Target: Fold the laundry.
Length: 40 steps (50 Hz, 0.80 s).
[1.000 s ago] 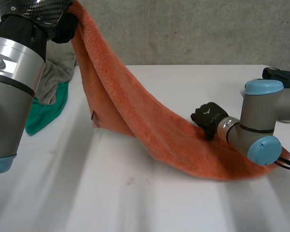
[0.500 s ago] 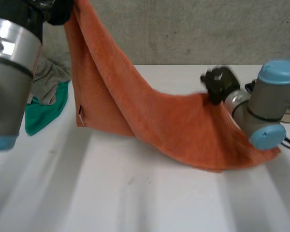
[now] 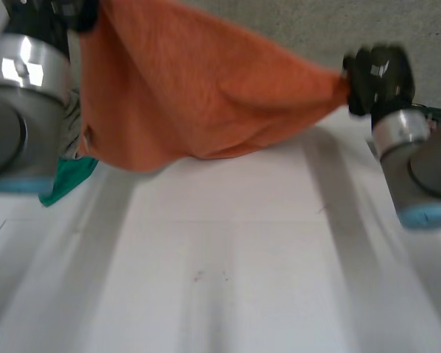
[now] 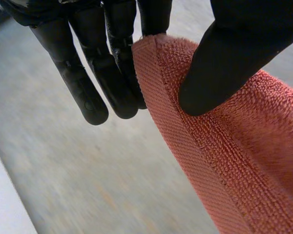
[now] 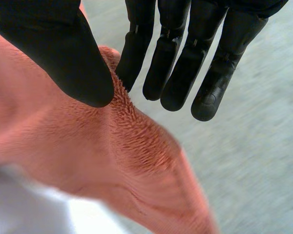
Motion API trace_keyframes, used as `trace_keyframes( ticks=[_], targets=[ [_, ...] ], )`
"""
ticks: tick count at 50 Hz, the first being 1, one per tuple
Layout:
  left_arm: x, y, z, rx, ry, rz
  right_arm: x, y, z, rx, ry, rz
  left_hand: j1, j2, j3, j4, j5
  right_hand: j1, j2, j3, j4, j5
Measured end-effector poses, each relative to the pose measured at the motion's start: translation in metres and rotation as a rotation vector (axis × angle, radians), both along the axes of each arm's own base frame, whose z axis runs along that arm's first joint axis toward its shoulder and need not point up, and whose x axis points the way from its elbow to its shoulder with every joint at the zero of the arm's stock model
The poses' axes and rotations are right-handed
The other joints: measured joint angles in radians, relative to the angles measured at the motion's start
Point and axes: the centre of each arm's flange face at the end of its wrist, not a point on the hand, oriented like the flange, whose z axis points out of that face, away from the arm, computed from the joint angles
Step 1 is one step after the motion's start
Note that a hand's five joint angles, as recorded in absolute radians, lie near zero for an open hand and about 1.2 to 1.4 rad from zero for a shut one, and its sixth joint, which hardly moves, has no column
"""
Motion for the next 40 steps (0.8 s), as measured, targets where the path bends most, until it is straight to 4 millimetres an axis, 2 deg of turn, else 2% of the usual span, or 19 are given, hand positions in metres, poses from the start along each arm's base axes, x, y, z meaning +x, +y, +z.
trace_keyframes(
  ticks=[1,2,4,5,6,7,8,10,12,13,15,18,20,22,25,30,40],
  targets=[
    [0.001,0.003,-0.009,0.024,-0.012,-0.002,-0.002,0.007,-0.008,0.031,0.015,0.013,0.0,0.0,0.0,0.0,0.0,0.0,0.0,0.0,0.0,0.0],
    [0.003,0.008,-0.026,0.07,-0.035,-0.006,-0.005,0.018,-0.02,0.081,0.039,0.037,0.0,0.0,0.0,0.0,0.0,0.0,0.0,0.0,0.0,0.0],
    [0.005,0.011,-0.037,0.099,-0.05,-0.008,-0.007,0.027,-0.031,0.127,0.061,0.06,0.0,0.0,0.0,0.0,0.0,0.0,0.0,0.0,0.0,0.0],
    [0.009,0.018,-0.062,0.167,-0.082,-0.012,-0.012,0.044,-0.051,0.213,0.098,0.106,0.0,0.0,0.0,0.0,0.0,0.0,0.0,0.0,0.0,0.0],
    [0.009,0.019,-0.066,0.178,-0.087,-0.013,-0.012,0.047,-0.054,0.228,0.104,0.114,0.0,0.0,0.0,0.0,0.0,0.0,0.0,0.0,0.0,0.0],
    [0.012,0.023,-0.082,0.223,-0.108,-0.016,-0.014,0.057,-0.065,0.284,0.124,0.147,0.0,0.0,0.0,0.0,0.0,0.0,0.0,0.0,0.0,0.0],
    [0.012,0.024,-0.085,0.234,-0.113,-0.016,-0.014,0.06,-0.068,0.301,0.129,0.157,0.0,0.0,0.0,0.0,0.0,0.0,0.0,0.0,0.0,0.0],
    [0.014,0.03,-0.105,0.291,-0.137,-0.02,-0.015,0.069,-0.082,0.377,0.15,0.195,0.0,0.0,0.0,0.0,0.0,0.0,0.0,0.0,0.0,0.0],
    [0.015,0.032,-0.116,0.322,-0.15,-0.023,-0.015,0.07,-0.086,0.401,0.154,0.205,0.0,0.0,0.0,0.0,0.0,-0.007,-0.021,-0.025,-0.023,-0.013],
    [0.015,0.033,-0.122,0.338,-0.157,-0.025,-0.015,0.07,-0.092,0.437,0.157,0.212,0.0,0.0,0.0,0.0,0.0,-0.163,-0.221,-0.226,-0.214,-0.186],
    [0.014,0.033,-0.128,0.355,-0.164,-0.026,-0.016,0.067,-0.096,0.459,0.153,0.208,0.0,0.0,0.0,0.0,0.0,-0.345,-0.444,-0.446,-0.43,-0.397],
    [0.014,0.032,-0.13,0.363,-0.165,-0.025,-0.017,0.058,-0.096,0.477,0.129,0.184,0.0,0.0,0.0,0.0,0.0,-0.561,-0.699,-0.697,-0.697,-0.675],
    [0.014,0.032,-0.129,0.361,-0.164,-0.024,-0.019,0.055,-0.095,0.484,0.114,0.171,0.0,0.0,0.0,0.0,0.0,-0.587,-0.729,-0.729,-0.732,-0.711],
    [0.014,0.028,-0.122,0.343,-0.153,-0.019,-0.03,0.042,-0.091,0.528,0.023,0.107,0.0,0.0,0.0,0.0,0.0,-0.643,-0.777,-0.798,-0.813,-0.787],
    [0.016,0.027,-0.112,0.316,-0.141,-0.012,-0.041,0.035,-0.087,0.6,-0.072,0.057,0.0,0.0,0.0,0.0,0.0,-0.644,-0.777,-0.801,-0.815,-0.789],
    [0.019,0.024,-0.097,0.279,-0.124,0.0,-0.051,0.037,-0.086,0.736,-0.179,0.011,0.0,0.0,0.0,0.0,0.0,-0.644,-0.777,-0.801,-0.815,-0.789],
    [0.022,0.023,-0.092,0.268,-0.119,0.007,-0.049,0.037,-0.104,0.87,-0.253,-0.003,0.0,0.0,0.0,0.0,0.0,-0.64,-0.775,-0.796,-0.812,-0.771]
  ],
)
